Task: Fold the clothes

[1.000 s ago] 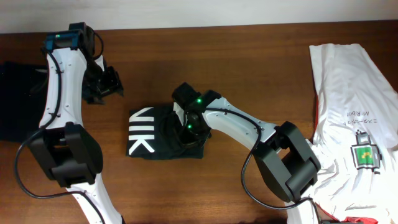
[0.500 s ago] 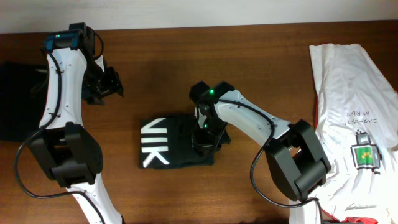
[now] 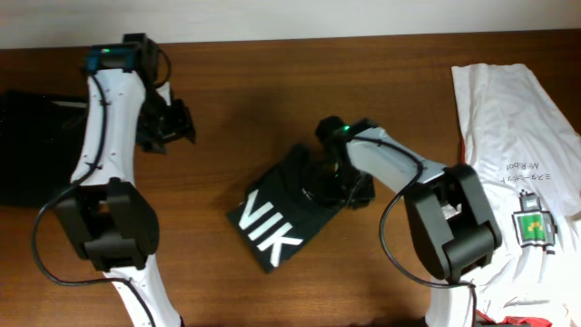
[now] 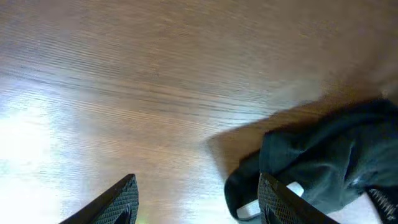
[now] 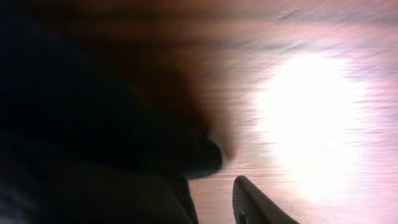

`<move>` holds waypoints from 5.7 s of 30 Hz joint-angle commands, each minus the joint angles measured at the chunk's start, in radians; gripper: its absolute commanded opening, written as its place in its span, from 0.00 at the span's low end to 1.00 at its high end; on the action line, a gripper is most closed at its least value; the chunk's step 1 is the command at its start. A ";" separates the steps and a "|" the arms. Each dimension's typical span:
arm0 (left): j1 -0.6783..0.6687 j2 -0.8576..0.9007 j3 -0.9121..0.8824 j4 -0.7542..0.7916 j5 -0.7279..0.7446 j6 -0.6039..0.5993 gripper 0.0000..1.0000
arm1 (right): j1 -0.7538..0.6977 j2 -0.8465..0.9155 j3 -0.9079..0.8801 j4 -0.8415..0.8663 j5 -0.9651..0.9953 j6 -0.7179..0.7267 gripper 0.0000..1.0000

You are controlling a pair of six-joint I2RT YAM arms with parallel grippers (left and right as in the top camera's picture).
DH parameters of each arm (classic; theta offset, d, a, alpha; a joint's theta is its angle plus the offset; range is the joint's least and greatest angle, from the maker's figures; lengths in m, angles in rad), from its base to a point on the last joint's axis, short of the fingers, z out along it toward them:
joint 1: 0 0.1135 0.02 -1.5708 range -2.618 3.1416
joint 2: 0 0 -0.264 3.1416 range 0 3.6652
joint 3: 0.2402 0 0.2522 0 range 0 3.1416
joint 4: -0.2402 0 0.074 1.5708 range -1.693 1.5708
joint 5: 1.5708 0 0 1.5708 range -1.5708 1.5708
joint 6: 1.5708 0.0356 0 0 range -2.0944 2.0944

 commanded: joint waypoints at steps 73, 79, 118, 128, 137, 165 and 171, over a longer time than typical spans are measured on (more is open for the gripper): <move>0.204 0.100 0.296 0.158 -0.225 0.314 0.00 | -0.328 -0.062 0.761 -0.533 0.074 -0.439 0.67; 0.320 0.083 0.296 0.278 -0.225 0.315 0.00 | -0.328 -0.062 0.761 -0.538 0.074 -0.439 0.67; 0.043 0.084 0.289 -0.159 -0.027 0.230 0.99 | -0.329 -0.069 0.747 -0.608 -0.085 -0.432 0.99; 0.042 -0.267 -0.122 -0.104 -0.034 0.209 0.99 | -0.328 -0.546 0.274 -0.407 -0.065 -0.432 0.99; 0.043 -1.049 -0.704 0.297 -0.034 0.201 0.99 | -0.328 -1.116 -0.092 -0.294 -0.029 -0.469 0.99; 0.043 -1.297 -0.843 0.317 -0.030 0.201 0.99 | -0.328 -1.926 -0.595 0.074 0.064 -0.548 0.99; 0.043 -1.297 -0.843 0.316 -0.030 0.201 0.99 | -0.327 -2.041 -0.925 0.421 0.081 -0.555 0.99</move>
